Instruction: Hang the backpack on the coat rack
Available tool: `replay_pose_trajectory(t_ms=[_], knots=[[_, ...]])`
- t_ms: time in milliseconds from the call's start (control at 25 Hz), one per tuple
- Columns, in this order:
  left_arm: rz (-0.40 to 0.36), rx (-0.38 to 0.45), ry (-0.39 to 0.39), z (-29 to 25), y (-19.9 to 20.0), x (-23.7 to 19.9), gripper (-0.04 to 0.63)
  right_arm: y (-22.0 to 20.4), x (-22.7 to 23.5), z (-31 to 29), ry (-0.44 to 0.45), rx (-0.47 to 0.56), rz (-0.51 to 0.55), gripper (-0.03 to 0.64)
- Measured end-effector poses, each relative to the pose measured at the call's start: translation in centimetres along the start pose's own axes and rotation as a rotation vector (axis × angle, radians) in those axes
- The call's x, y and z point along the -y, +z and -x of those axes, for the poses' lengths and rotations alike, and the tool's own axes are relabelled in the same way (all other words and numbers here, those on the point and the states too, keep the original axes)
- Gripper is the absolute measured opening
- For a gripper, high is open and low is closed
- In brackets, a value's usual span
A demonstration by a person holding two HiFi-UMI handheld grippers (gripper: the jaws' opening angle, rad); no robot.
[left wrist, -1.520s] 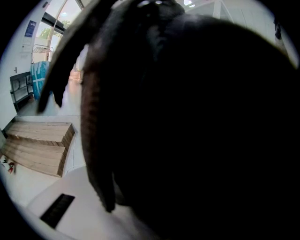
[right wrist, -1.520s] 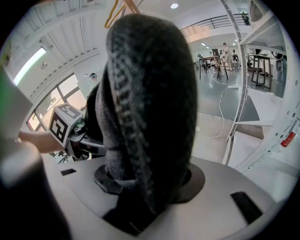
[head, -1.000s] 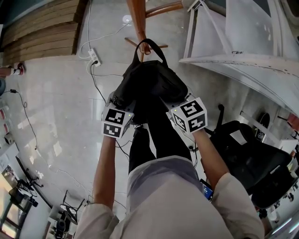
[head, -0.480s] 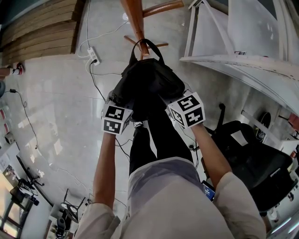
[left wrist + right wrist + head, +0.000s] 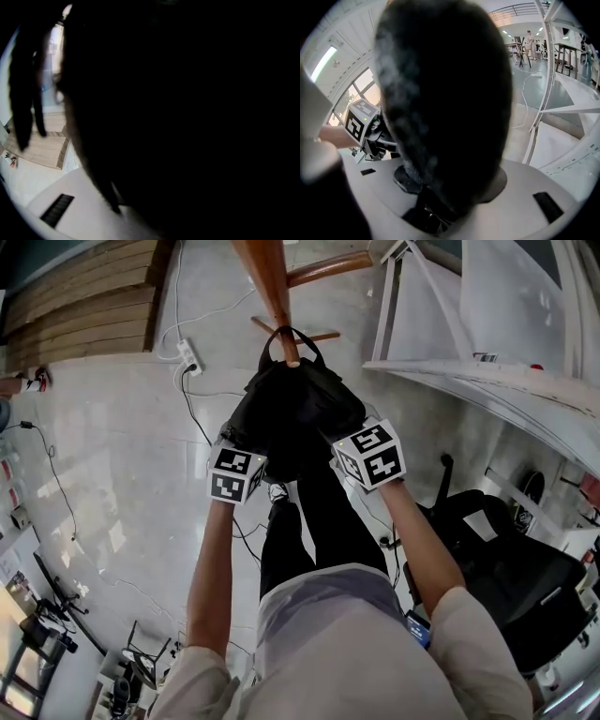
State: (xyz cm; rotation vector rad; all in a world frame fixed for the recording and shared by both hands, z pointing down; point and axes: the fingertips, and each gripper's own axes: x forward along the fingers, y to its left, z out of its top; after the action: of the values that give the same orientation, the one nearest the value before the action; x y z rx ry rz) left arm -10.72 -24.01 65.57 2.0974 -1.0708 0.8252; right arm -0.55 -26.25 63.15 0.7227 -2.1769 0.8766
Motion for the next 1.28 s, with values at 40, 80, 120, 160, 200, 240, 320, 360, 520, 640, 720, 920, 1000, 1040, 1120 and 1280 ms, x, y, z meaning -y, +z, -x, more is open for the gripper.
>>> replay_pose_trajectory(t_ms=[40, 80, 120, 160, 200, 240, 320, 360, 520, 640, 720, 920, 1000, 1040, 1120, 1280], knots=[[0.003, -0.002, 0.0, -0.2, 0.0, -0.2, 0.15, 0.1, 0.1, -0.2, 0.0, -0.006, 0.001, 0.198], [0.006, -0.005, 0.0, -0.4, -0.1, -0.4, 0.15, 0.1, 0.3, -0.5, -0.001, -0.011, 0.002, 0.199], [0.009, -0.006, 0.001, -0.6, -0.1, -0.6, 0.152, 0.1, 0.4, -0.7, -0.002, -0.014, 0.001, 0.199], [0.011, -0.009, 0.002, -0.8, -0.3, -0.7, 0.152, 0.1, 0.6, -0.9, -0.002, -0.017, 0.0, 0.201], [0.013, -0.012, 0.004, -0.9, -0.4, -0.8, 0.152, 0.0, 0.7, -1.2, -0.002, -0.019, -0.003, 0.201], [0.014, -0.016, 0.006, -1.1, -0.5, -1.0, 0.153, 0.0, 0.8, -1.4, -0.002, -0.022, -0.006, 0.202], [0.016, -0.024, 0.008, -1.5, -0.6, -1.3, 0.155, -0.1, 1.1, -1.9, -0.004, -0.027, -0.013, 0.202], [0.017, -0.027, 0.009, -1.7, -0.6, -1.5, 0.155, -0.1, 1.3, -2.1, -0.006, -0.03, -0.016, 0.204], [0.02, -0.04, 0.014, -2.4, -0.7, -2.3, 0.158, -0.1, 1.8, -3.0, -0.011, -0.039, -0.029, 0.206], [0.015, -0.046, 0.02, -2.7, -0.6, -3.0, 0.161, 0.2, 2.2, -3.7, -0.012, -0.041, -0.037, 0.207], [0.014, -0.048, 0.025, -3.0, -0.4, -3.4, 0.164, 0.4, 2.5, -4.0, -0.014, -0.045, -0.041, 0.209], [0.01, -0.056, 0.034, -3.7, -0.1, -4.1, 0.169, 0.8, 3.3, -4.7, -0.023, -0.048, -0.047, 0.212], [0.016, -0.059, 0.036, -3.9, -0.1, -4.3, 0.17, 0.9, 3.6, -5.0, -0.026, -0.053, -0.048, 0.212], [0.02, -0.06, 0.038, -4.1, -0.1, -4.5, 0.172, 1.0, 3.7, -5.2, -0.027, -0.056, -0.049, 0.212], [0.023, -0.06, 0.043, -4.4, 0.0, -4.8, 0.173, 1.1, 4.1, -5.5, -0.031, -0.058, -0.053, 0.215], [0.018, -0.054, 0.051, -5.1, 0.0, -5.2, 0.178, 1.2, 4.7, -6.0, -0.039, -0.055, -0.055, 0.218]])
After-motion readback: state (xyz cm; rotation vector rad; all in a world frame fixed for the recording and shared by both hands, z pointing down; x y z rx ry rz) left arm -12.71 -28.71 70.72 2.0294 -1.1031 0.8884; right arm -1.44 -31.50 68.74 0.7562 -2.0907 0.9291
